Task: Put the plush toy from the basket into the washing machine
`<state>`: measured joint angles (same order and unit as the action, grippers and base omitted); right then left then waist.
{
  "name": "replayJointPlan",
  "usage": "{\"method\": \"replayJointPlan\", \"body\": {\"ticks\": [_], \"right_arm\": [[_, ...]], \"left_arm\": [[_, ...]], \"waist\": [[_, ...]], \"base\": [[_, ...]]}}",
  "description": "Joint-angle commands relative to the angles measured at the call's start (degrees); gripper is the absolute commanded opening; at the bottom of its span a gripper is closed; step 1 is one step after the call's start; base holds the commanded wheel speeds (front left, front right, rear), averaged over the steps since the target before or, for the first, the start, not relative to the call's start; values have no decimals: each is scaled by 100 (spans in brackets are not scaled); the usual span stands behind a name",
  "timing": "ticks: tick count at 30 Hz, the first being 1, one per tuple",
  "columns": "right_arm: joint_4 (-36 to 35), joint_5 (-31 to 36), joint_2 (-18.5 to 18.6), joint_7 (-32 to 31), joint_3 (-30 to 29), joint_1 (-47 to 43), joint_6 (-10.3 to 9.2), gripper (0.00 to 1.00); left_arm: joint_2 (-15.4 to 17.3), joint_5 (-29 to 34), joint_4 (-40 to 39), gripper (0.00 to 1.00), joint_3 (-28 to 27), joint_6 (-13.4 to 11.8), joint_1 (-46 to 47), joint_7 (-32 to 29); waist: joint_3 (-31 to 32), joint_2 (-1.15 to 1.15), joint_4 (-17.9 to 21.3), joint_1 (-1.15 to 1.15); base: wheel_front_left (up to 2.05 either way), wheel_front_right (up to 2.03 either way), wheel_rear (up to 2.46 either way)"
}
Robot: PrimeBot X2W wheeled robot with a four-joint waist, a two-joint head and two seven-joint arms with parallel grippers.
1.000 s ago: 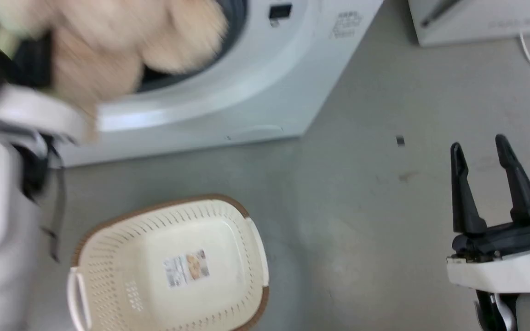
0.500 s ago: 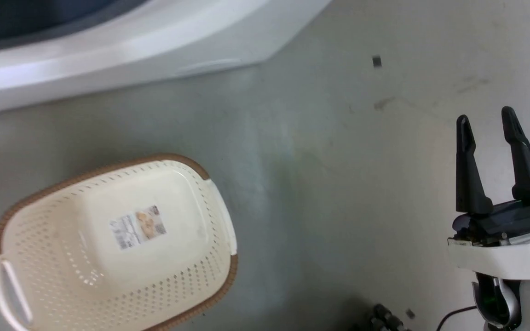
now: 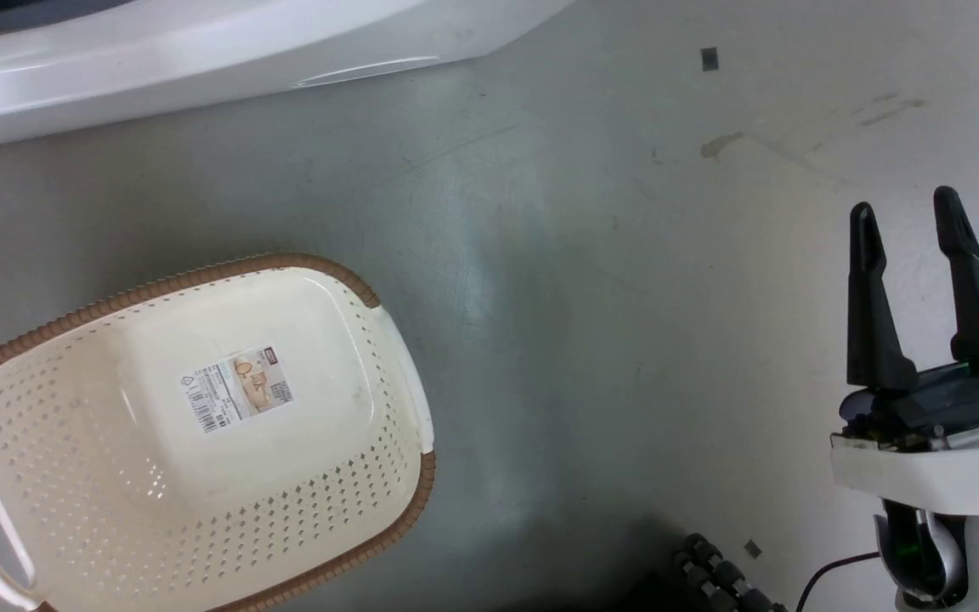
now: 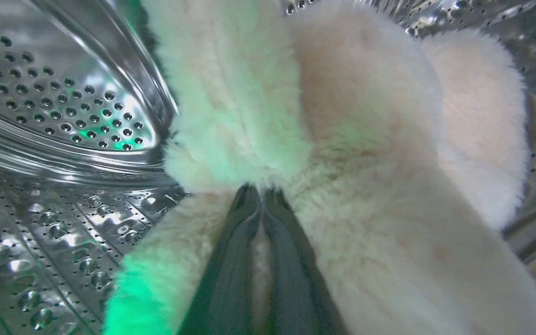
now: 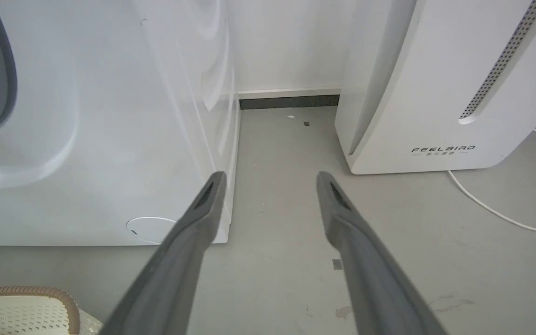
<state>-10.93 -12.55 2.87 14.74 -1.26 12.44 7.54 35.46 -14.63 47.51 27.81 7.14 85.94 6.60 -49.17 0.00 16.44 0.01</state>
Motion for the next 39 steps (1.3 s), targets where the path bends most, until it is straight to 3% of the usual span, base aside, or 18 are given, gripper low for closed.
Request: {"method": "replayJointPlan", "body": {"ticks": [1,4,5,6,7,21,31,39], "right_arm": [[0,-8,0,26,-11,144,-5,100],[11,13,0,26,-18,170,-5,100],[17,23,0,26,-19,171,-5,100],[21,35,0,26,-17,174,-5,100],[29,48,0,26,-22,177,-5,100],[261,484,0,26,-115,-42,-5,100],[469,700,0,26,-100,-517,-5,100],[564,764,0,26,-148,-959,-5,100]], "left_arm": [[-20,-85,225,0,247,34,-327,-95],[29,-429,286,0,661,34,-306,-27],[54,-519,320,18,730,34,-279,35],[72,-589,365,87,766,34,-249,115],[74,-644,431,100,793,34,-236,200],[-587,-1312,856,100,788,7,-1413,833],[-925,-1397,-572,100,77,-369,-3347,839],[-1260,-1345,-1972,100,-566,-802,-5030,839]], "waist": [[5,0,-21,-1],[69,0,-75,-1],[98,0,-91,-1],[131,0,-105,-1],[183,0,-122,-1],[1878,0,-680,-1],[3247,0,-1153,-1],[3949,0,-1449,-1]], "base": [[0,0,0],[0,0,0],[0,0,0],[0,0,0],[0,0,0],[0,0,0],[0,0,0],[0,0,0]]}}
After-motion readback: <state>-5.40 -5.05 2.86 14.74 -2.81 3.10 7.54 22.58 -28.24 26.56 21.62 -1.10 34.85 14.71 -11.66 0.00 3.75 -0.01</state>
